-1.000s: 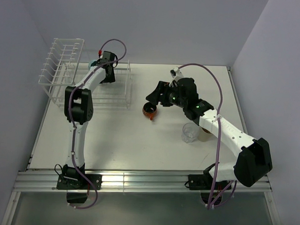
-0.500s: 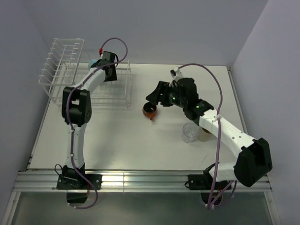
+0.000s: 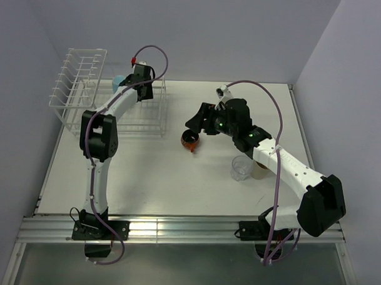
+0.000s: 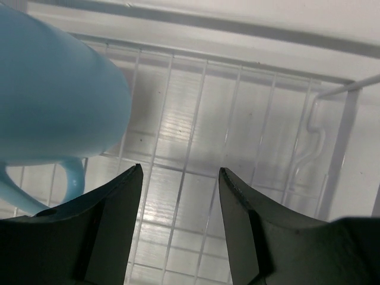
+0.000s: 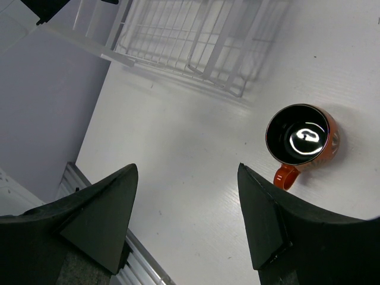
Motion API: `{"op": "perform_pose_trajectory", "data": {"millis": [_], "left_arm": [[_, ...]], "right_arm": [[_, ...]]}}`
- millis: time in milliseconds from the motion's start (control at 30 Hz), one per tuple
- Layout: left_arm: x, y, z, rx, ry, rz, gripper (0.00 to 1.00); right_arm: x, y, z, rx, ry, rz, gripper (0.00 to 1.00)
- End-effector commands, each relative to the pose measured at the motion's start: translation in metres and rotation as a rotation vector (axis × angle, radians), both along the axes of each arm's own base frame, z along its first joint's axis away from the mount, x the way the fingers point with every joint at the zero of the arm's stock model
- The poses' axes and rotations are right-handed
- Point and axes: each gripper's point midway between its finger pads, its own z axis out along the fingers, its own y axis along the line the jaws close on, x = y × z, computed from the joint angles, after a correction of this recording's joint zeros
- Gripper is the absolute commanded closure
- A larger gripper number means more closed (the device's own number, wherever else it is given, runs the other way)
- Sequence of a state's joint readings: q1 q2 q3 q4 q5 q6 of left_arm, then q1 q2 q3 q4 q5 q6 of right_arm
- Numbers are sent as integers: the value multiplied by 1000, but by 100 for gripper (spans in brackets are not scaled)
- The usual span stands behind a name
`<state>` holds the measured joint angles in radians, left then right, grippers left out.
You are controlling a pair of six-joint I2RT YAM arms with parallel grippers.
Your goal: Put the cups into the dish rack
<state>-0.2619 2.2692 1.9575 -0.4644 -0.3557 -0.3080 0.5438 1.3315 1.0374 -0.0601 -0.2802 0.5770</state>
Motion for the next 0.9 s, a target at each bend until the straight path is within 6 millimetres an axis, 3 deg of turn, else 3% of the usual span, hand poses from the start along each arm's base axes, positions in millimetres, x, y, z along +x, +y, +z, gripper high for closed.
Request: {"op": "perform_pose_trajectory", "data": {"millis": [0,433,867], "left_arm": [[24,11,32,47,-117,42,40],[42,20,17,124,-127,63,39],[36,38,3,203,-101,132,38]], "right_arm": [[2,0,7,1,-50,-1,25],[5,-1,1,-19,-48,-8,25],[3,0,-4,-15,-43,-2,25]]}}
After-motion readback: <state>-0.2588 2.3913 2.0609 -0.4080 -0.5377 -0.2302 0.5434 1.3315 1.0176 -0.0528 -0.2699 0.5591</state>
